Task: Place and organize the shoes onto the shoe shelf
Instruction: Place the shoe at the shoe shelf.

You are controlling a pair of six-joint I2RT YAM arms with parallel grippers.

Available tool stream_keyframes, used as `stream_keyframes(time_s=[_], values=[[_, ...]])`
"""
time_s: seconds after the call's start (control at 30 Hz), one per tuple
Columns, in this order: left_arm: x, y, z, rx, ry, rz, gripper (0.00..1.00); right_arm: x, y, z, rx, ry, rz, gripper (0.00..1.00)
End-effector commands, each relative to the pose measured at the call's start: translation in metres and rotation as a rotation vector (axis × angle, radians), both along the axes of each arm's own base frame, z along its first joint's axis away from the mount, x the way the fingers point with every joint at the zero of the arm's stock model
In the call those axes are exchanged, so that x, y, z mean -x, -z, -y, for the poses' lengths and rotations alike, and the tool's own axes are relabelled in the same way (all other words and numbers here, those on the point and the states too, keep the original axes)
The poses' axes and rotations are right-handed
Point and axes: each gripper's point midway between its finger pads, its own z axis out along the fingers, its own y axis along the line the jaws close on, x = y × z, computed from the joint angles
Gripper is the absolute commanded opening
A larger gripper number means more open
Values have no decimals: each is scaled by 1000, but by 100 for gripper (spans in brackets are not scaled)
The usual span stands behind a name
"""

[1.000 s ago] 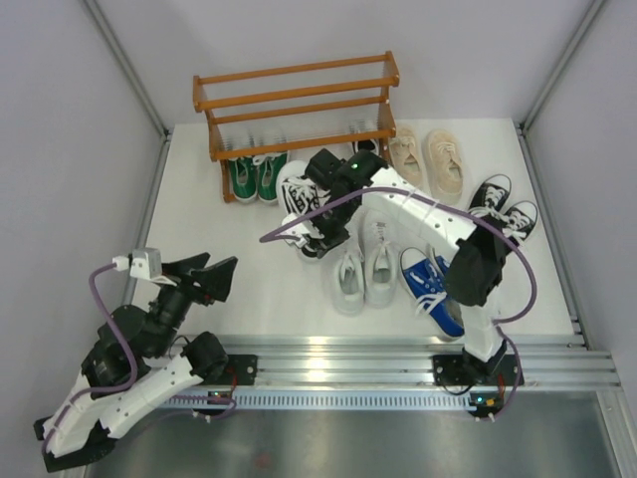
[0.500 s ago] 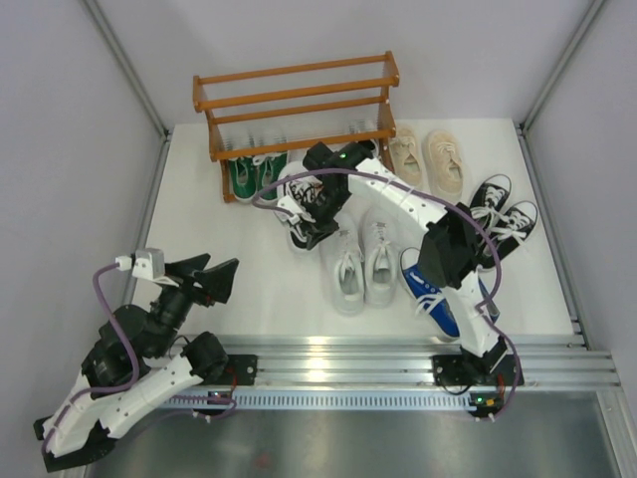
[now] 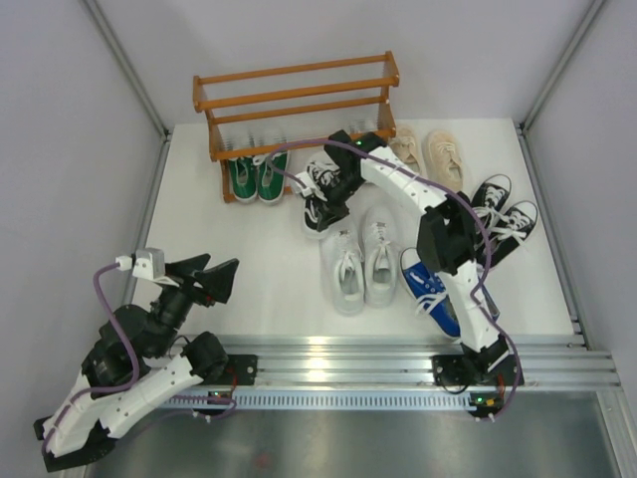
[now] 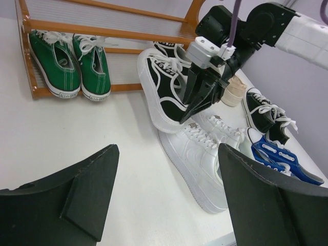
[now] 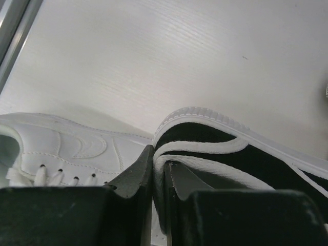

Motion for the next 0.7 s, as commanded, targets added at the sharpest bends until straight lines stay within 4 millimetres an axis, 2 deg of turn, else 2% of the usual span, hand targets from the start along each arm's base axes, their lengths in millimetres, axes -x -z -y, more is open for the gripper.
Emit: stream_keyframes(time_s=[0.0, 0.17, 0.37, 0.67], values=[[0, -2, 0, -7, -1, 12, 84, -28, -23, -18, -141, 13, 76, 1], [-1, -1, 0, -9, -2, 9, 84, -58, -18, -21, -162, 62, 133, 1], [-1, -1, -1, -6, -4, 10, 84, -93, -21, -25, -167, 121, 244, 1], [-1, -1, -1, -6, -8, 10, 84, -123, -6, -25, -122, 142, 371, 3]])
